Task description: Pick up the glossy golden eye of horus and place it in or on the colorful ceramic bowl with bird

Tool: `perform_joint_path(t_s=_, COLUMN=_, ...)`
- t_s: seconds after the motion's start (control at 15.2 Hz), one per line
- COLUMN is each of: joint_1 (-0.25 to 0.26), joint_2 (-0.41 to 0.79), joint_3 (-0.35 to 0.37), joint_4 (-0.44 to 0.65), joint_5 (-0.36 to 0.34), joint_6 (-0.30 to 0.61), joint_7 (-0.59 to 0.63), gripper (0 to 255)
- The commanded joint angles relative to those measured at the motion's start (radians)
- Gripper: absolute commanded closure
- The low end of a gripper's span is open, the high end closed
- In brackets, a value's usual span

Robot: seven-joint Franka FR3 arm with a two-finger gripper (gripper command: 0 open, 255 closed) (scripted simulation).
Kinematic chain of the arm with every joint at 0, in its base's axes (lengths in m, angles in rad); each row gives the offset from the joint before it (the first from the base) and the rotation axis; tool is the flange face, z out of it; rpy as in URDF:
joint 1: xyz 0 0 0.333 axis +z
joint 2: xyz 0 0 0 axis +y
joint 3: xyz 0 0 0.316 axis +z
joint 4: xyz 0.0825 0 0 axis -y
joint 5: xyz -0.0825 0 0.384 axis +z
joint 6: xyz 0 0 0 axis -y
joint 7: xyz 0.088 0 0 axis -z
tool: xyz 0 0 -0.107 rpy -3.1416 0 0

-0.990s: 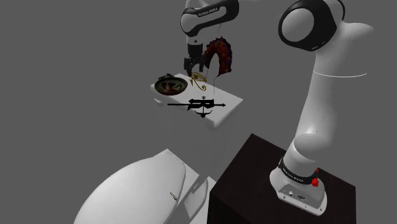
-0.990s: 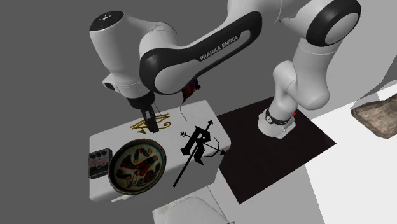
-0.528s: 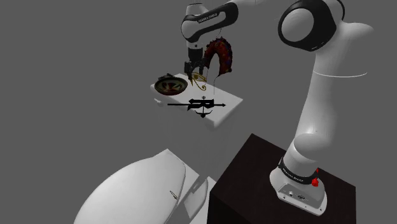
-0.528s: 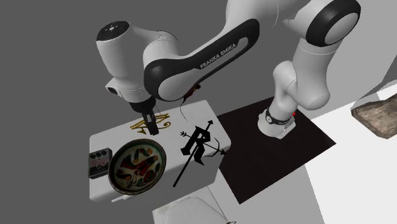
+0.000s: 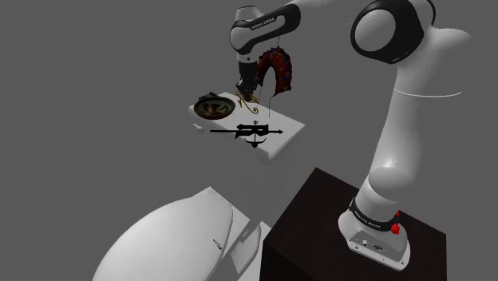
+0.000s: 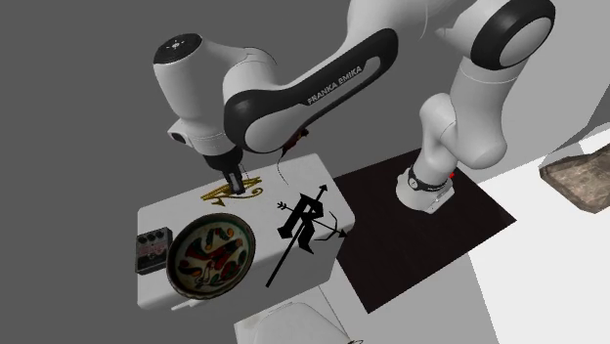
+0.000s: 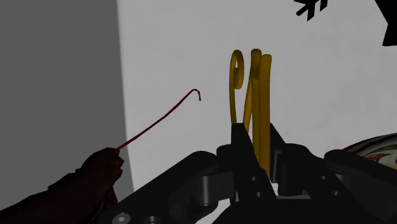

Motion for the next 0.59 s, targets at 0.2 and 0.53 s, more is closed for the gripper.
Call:
perform_joint_path(t_s=0.2, joint_1=-0.003, joint_2=0.009, joint_3=-0.004, joint_4=-0.005, joint_5=-0.001, joint_6=-0.007, joint_7=0.005, gripper=255)
perform_joint_path(t_s=0.53, joint_1=-0.007, joint_2=0.022, joint_3=-0.005, joint_4=0.068, joint_5=-0.001, joint_6=-0.067, joint_7=0.001, gripper=255)
